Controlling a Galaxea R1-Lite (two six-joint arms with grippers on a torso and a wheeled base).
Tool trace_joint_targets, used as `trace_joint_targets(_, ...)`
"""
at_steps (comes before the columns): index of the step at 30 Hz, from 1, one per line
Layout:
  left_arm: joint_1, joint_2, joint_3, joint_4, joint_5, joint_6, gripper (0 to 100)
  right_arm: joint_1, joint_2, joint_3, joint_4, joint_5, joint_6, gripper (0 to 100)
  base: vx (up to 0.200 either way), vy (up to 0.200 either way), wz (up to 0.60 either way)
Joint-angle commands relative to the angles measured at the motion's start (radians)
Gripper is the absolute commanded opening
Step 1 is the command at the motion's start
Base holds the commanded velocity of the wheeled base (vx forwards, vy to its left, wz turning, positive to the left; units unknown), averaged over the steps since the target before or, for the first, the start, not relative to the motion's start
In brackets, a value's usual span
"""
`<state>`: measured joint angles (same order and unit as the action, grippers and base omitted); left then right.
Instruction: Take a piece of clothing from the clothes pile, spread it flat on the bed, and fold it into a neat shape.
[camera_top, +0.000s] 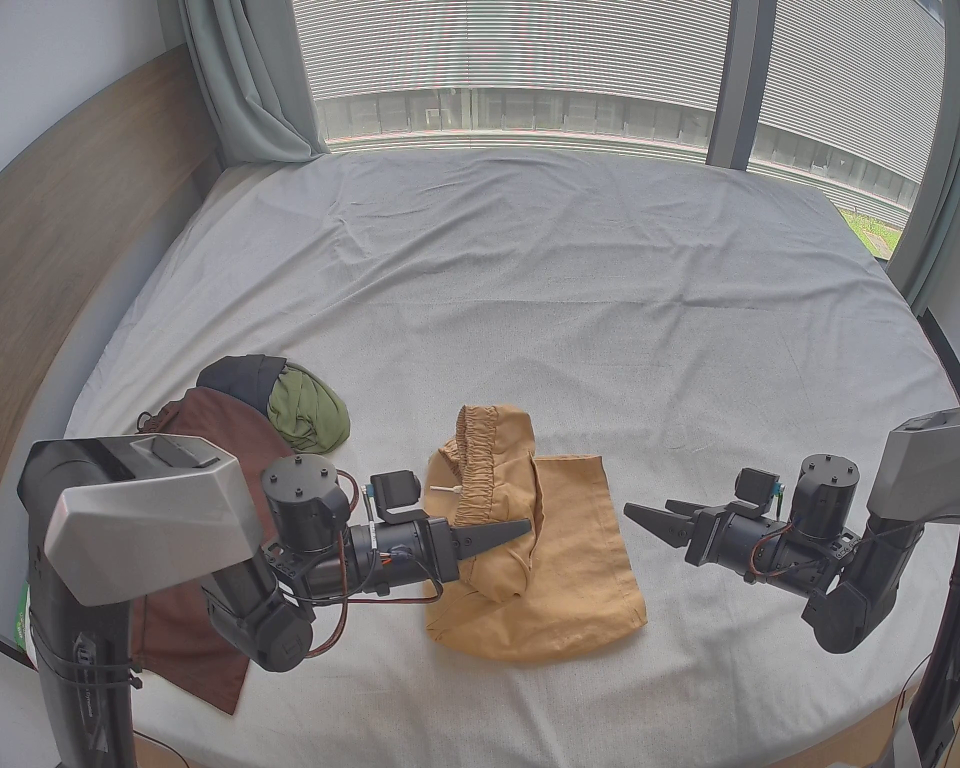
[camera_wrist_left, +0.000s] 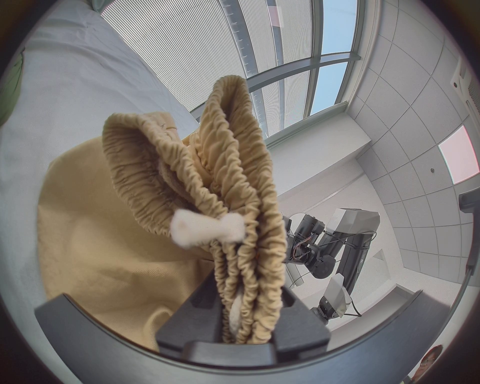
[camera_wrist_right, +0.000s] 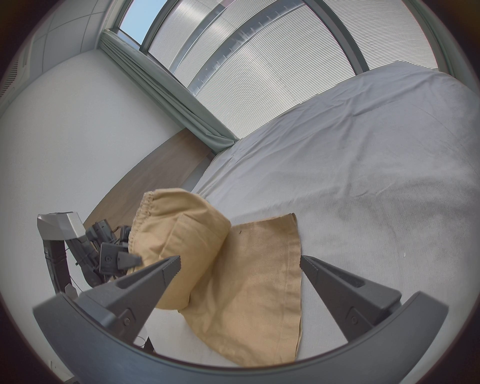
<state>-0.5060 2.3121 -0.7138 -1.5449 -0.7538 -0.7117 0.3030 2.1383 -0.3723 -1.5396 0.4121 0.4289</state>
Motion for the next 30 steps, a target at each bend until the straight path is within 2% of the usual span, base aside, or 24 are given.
trace_joint_targets(1, -0.025, 0.058, -0.026, -0.001, 0.007, -0.002, 0, -0.015, 0.000, -0.025, -0.001, -0.001, 0.002, 100, 0.000, 0.000, 0.00)
trace_joint_targets(7, -0.051, 0.150, -0.090, -0.001, 0.073, 0.003, 0, -0.025, 0.000, -0.042, -0.001, -0.003, 0.004, 100, 0.000, 0.000, 0.00)
trace_joint_targets(30, -0.065, 0.228, -0.127, 0.000, 0.087, 0.014, 0, -0.027, 0.002, -0.048, -0.001, -0.003, 0.004, 100, 0.000, 0.000, 0.00)
